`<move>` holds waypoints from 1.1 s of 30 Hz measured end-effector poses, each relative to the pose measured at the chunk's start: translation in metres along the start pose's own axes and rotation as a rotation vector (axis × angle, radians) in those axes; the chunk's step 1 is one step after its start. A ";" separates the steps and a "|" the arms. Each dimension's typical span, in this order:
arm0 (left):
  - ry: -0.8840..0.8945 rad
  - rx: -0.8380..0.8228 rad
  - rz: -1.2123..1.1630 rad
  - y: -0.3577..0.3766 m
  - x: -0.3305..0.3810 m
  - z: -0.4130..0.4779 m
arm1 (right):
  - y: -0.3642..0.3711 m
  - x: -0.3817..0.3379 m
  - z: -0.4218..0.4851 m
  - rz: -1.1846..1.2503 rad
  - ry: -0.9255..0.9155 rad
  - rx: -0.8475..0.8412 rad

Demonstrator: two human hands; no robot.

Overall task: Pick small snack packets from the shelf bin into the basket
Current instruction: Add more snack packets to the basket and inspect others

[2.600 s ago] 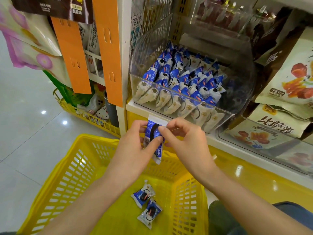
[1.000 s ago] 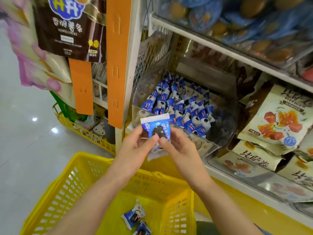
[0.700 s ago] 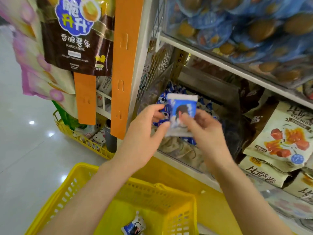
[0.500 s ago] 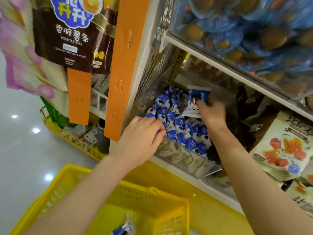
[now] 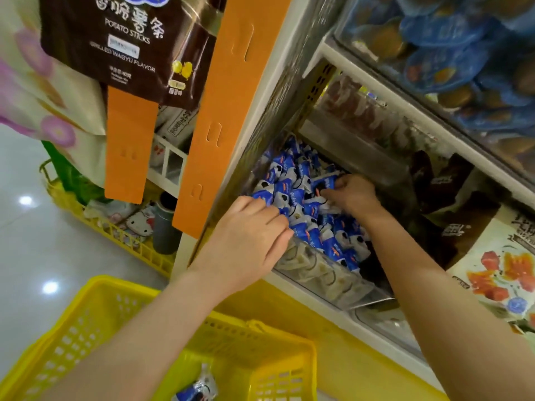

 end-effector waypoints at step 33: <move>-0.036 -0.034 -0.044 0.000 -0.001 -0.001 | 0.017 0.007 0.013 -0.144 0.104 -0.128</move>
Point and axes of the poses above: each hand's wrist, its own z-axis towards the middle knuckle, its own y-axis out of the palm, x = y × z, the point moved 9 cm from there along z, towards the middle knuckle, and after that the axes turned 7 degrees about y, right-handed, at the moved point
